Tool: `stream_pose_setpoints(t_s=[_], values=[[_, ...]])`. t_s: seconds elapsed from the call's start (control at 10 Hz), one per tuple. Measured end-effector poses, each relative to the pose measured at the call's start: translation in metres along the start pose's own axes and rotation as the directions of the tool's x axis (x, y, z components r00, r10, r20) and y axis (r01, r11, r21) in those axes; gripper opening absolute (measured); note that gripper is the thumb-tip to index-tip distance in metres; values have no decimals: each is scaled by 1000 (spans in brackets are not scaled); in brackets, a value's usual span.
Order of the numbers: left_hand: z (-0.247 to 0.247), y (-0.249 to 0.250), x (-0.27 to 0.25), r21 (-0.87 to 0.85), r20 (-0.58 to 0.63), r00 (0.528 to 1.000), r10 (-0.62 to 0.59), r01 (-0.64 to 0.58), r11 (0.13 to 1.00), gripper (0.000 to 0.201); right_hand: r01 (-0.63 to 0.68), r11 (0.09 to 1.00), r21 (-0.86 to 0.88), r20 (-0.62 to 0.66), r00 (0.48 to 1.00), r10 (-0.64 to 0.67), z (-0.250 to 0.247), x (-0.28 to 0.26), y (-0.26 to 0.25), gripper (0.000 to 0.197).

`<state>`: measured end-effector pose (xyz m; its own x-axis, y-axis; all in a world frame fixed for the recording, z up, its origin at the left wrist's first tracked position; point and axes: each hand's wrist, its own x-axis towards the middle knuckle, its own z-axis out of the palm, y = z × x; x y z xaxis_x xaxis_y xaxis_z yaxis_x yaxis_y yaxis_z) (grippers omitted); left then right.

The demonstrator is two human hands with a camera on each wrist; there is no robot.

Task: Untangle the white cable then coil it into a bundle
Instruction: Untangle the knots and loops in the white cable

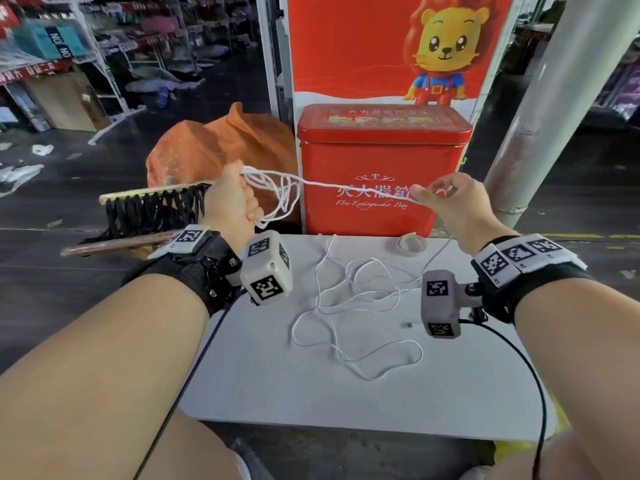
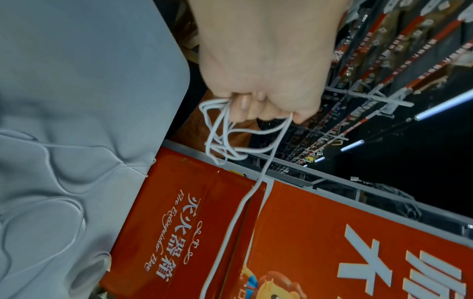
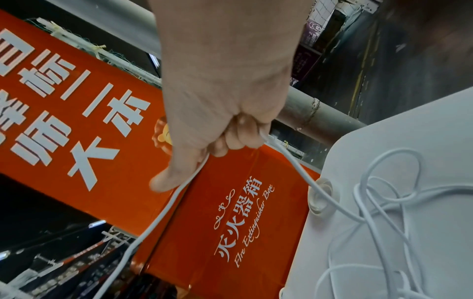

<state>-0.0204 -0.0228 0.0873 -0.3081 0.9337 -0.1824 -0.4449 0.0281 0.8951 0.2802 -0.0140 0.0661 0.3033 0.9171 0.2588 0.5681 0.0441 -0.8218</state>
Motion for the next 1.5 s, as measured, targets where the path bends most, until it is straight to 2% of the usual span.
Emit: stream_pose_setpoints(t_s=[0.1,0.2,0.3,0.4,0.5,0.6,0.7,0.8,0.9,1.0,1.1,1.2,1.3,1.4,1.5], values=[[-2,-5,1,-15,-150,988,23,-25,1000,40,55,998,36,153,986,-60,5,-5,1,44],[-4,-6,4,3,-99,994,-40,40,999,42,153,987,-56,238,962,-136,10,-7,-1,27],[-4,-4,3,163,77,992,-102,88,983,44,222,950,-221,209,962,-176,12,-5,-4,20],[3,2,-6,278,247,954,-168,96,956,46,198,962,-190,104,978,-181,12,-4,-13,17],[12,9,-18,272,380,900,-216,115,956,47,64,993,-100,-94,993,-73,16,3,-15,15],[20,18,-24,120,418,893,-169,130,984,49,-85,983,-166,-98,993,69,19,8,1,30],[19,25,-20,-116,367,926,-86,137,984,48,-160,957,-244,67,981,181,18,8,13,68],[11,28,-10,-276,236,971,-36,102,956,47,-153,963,-222,127,975,184,14,6,15,74],[2,30,-3,-360,10,1000,-6,9,933,45,-60,989,-138,225,970,90,8,-4,15,53],[-8,29,-6,-152,-154,987,39,-63,986,41,49,987,-153,359,933,9,6,-15,12,31],[-12,24,-5,-92,-184,982,32,-49,995,39,157,973,-168,429,901,-71,13,-24,-1,14],[-12,16,20,-370,-55,998,9,-28,929,46,208,907,-366,428,903,-35,22,-25,-11,36],[-4,18,15,-279,171,983,-70,117,953,53,114,871,-479,319,946,51,26,-16,-6,32],[9,23,-7,-49,410,899,-152,188,981,45,-27,912,-409,90,993,70,24,-10,-4,28],[15,25,-20,162,551,789,-271,217,963,48,-153,956,-251,-64,988,142,19,-11,-8,33]])
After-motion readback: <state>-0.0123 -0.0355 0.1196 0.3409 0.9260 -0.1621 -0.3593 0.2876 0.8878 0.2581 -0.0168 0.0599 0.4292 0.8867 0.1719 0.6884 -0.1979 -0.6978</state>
